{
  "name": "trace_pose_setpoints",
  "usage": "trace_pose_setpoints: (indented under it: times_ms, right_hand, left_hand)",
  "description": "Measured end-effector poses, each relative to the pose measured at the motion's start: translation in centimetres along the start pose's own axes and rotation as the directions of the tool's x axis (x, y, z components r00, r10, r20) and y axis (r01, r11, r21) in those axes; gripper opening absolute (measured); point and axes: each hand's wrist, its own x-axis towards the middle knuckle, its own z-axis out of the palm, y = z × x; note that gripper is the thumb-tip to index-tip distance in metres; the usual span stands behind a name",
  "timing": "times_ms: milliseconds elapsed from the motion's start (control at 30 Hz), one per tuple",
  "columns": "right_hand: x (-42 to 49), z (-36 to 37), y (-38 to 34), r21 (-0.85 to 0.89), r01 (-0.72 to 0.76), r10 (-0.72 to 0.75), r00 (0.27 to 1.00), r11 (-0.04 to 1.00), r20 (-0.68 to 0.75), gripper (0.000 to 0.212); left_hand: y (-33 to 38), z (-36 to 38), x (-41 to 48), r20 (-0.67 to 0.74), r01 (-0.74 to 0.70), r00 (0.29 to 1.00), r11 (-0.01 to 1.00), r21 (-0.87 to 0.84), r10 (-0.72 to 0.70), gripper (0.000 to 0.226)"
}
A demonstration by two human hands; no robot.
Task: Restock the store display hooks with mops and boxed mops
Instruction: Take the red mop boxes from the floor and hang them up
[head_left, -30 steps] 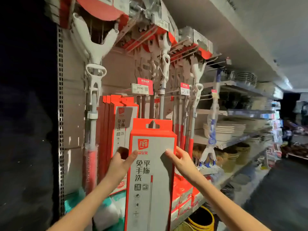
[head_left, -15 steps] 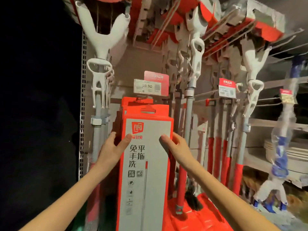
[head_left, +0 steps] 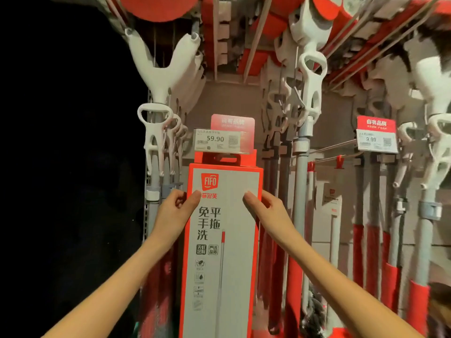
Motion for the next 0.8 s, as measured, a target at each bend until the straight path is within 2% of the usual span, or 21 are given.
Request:
trace_pose_setpoints:
  times_ms: [67,100,233,433,633,800]
  right_hand:
    - [0.5,0.2,1.0,-0.009,-0.009,0.009,1.000,1.000,0.003,0.043]
    - [0.8,0.2,1.4,-0.016,-0.005,0.005,1.000,1.000,0.011,0.042]
    - [1.9,0.0,2.8,-0.044,0.005,-0.003,0.999,0.999,0.039,0.042]
    - [3.6,0.6,4.8,-0.023,-0.002,0.002,0.999,1.000,0.041,0.047]
    - [4.1,1.2,5.4,-0.038,-0.007,0.009,0.999,0.999,0.054,0.053]
    - [3.4,2.0,5.7,-0.065,0.008,-0.004,0.998,0.998,0.071,0.055]
  left_hand:
    - [-0.9,0.2,0.6,0.030,0.008,1.000,1.000,0.000,-0.008,0.094]
    - [-1.4,0.3,0.9,0.038,0.009,0.999,1.000,-0.002,-0.009,0.091]
    - [-2.2,1.1,1.9,0.072,0.015,0.997,1.000,-0.004,-0.015,0.063]
    - [-4.1,1.8,2.9,0.022,0.003,1.000,1.000,-0.008,-0.002,0.022]
    - [-5.1,1.3,3.6,-0.027,-0.020,0.999,1.000,-0.002,0.020,0.007]
    - [-5.6,0.7,2.6,-0.010,-0.007,1.000,0.999,-0.033,0.007,0.030]
